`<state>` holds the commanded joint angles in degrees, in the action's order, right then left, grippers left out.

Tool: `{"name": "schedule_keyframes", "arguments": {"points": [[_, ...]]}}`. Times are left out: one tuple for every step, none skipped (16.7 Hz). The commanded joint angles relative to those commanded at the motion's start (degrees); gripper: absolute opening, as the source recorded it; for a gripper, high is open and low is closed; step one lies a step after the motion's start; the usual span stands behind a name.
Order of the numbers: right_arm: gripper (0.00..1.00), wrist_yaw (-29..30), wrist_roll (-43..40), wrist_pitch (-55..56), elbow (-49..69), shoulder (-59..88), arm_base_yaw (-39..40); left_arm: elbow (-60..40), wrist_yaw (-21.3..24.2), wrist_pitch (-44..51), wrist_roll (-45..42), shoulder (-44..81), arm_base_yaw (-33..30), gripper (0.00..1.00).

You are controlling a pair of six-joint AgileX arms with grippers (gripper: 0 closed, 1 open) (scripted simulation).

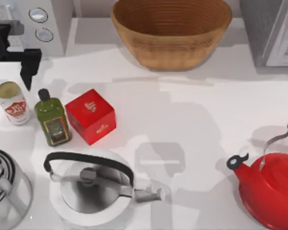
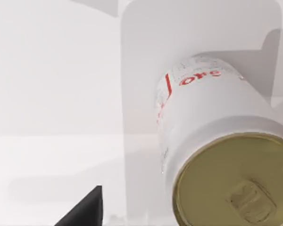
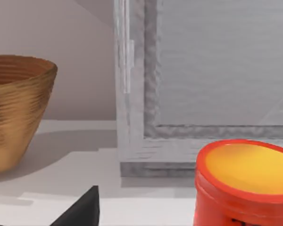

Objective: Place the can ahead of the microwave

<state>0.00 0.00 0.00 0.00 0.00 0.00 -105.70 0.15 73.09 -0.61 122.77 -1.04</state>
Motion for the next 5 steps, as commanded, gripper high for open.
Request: {"name": "schedule_keyframes", "arguments": {"points": [[1.0, 0.0, 0.0, 0.0, 0.0, 0.0, 0.0, -1.73, -0.01, 1.69, 0.04, -0.03, 0.02, 1.0], [1.0, 0.0, 0.0, 0.0, 0.0, 0.0, 0.0, -3.53, -0.01, 3.46, 0.04, 0.05, 0.0, 1.0], [1.0, 0.0, 0.0, 0.0, 0.0, 0.0, 0.0, -5.01, 0.0, 5.02, 0.03, 0.1, -0.03, 1.0], [1.0, 0.0, 0.0, 0.0, 0.0, 0.0, 0.0, -5.98, 0.0, 6.1, 0.02, -0.05, -0.06, 1.0], [1.0, 0.0, 0.0, 0.0, 0.0, 0.0, 0.0, -6.44, -0.03, 6.58, 0.02, -0.28, -0.08, 1.0]]}}
